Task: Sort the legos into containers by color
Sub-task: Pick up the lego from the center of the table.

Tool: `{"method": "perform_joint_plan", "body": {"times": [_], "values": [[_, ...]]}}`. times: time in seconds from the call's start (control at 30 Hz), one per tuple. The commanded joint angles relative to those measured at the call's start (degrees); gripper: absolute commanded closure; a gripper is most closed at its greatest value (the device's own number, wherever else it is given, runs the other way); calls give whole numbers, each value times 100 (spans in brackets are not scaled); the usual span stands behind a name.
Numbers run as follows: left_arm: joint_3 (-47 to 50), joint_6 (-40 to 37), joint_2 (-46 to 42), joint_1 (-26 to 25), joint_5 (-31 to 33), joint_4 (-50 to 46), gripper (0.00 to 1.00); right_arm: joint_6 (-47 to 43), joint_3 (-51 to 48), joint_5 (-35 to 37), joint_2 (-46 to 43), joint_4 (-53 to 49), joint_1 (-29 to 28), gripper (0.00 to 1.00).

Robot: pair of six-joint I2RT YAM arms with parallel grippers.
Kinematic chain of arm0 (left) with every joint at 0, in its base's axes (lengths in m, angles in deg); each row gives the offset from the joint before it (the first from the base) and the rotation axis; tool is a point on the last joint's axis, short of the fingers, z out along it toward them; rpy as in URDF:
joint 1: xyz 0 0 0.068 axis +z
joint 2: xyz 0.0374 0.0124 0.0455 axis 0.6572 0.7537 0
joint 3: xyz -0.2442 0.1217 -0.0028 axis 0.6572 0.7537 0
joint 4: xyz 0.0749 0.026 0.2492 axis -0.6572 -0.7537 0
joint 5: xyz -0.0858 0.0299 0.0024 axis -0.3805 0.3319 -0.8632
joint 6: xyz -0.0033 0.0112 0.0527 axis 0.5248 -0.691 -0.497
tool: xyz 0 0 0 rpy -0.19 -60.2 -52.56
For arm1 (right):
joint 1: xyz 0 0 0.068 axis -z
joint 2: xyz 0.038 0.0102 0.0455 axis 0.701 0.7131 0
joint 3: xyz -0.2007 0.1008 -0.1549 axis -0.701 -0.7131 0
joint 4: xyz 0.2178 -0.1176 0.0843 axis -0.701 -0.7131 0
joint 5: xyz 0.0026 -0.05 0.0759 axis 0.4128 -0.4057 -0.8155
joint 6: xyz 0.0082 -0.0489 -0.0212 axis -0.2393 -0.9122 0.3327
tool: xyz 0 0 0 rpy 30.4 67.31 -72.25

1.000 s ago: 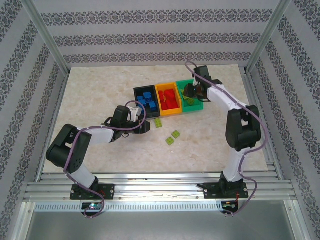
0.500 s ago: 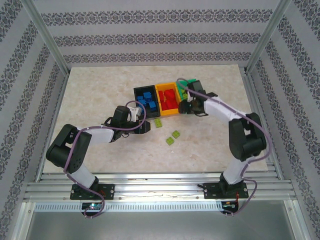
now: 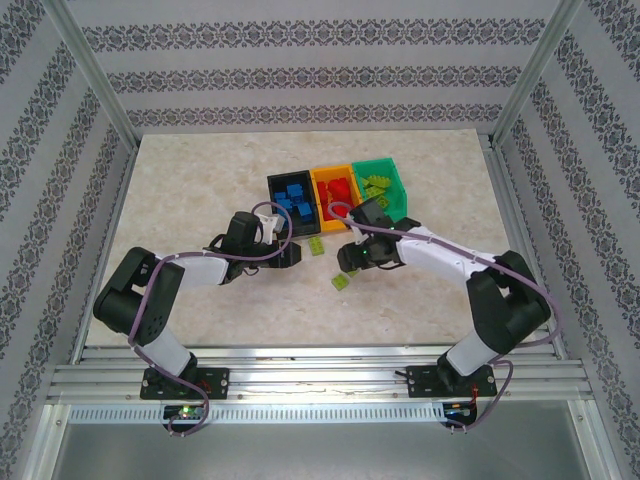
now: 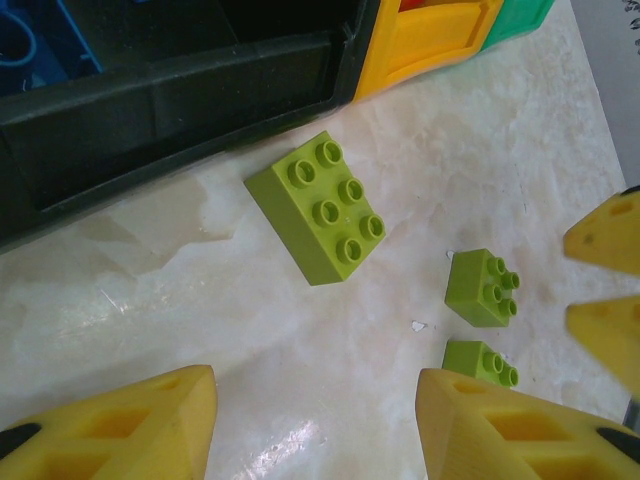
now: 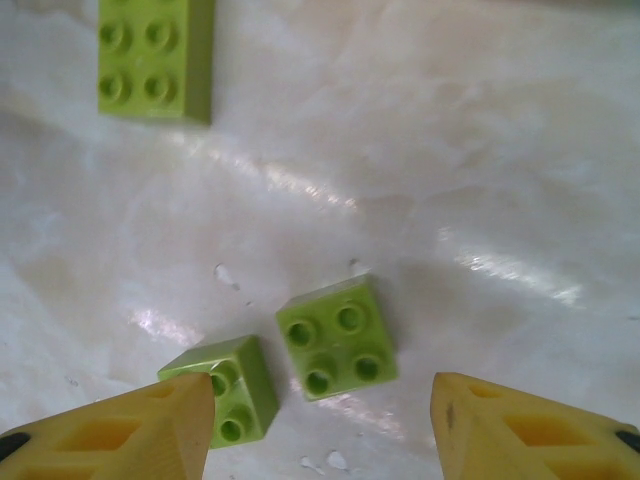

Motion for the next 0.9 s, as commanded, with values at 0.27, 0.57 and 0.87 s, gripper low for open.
{"method": "perform_joint_plan", "body": {"times": [0.27,0.57,0.87], "values": [[-103,-60,-21,61,-151,177,45,-38,37,543,839,-126,-190,41],[-55,27,-21,57,-221,321,45,105,-28,582,1133,195,-94,44],[-50,-41,-71,56,-117,223,44,187,-168,335,956,301,126,69]]}}
